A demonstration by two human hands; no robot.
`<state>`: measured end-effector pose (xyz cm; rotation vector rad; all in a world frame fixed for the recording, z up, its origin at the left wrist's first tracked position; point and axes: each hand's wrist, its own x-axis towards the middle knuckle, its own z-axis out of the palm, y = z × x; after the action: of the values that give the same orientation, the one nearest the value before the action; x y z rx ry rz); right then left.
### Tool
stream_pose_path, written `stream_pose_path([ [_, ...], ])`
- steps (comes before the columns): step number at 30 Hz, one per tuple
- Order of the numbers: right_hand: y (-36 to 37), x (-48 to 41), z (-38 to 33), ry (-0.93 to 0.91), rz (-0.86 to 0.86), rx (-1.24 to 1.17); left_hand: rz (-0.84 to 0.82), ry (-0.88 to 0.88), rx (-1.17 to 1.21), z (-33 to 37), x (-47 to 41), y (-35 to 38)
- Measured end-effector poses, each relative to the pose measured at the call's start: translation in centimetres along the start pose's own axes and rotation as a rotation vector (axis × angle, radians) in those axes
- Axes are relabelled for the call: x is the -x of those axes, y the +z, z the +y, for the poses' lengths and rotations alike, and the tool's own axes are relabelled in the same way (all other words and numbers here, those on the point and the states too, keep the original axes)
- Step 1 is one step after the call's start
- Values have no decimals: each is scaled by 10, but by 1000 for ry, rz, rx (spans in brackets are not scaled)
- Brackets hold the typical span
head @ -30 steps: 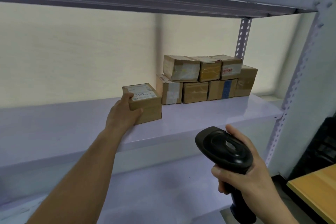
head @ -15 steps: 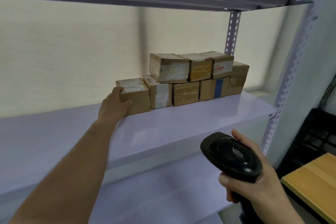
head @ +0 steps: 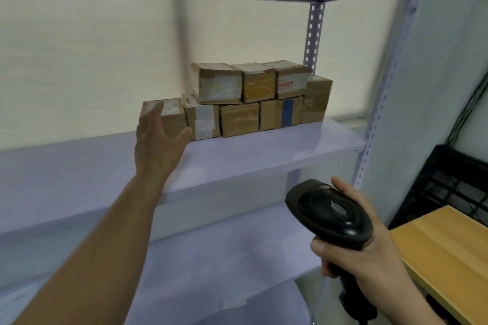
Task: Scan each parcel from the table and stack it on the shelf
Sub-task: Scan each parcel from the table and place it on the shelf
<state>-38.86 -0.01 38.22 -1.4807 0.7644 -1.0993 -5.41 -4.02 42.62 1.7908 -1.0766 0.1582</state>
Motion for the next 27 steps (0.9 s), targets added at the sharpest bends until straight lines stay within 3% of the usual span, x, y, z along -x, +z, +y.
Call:
stream_pose_path([
  [5,-56,35,2,-12,25,24,-87,109,81,54,97,46],
  [15,-192,120,6,-4,179,96,-487,109,173,162,293,167],
  [27,-330,212,-3,7,443,130,-805,282,247,293,405,268],
])
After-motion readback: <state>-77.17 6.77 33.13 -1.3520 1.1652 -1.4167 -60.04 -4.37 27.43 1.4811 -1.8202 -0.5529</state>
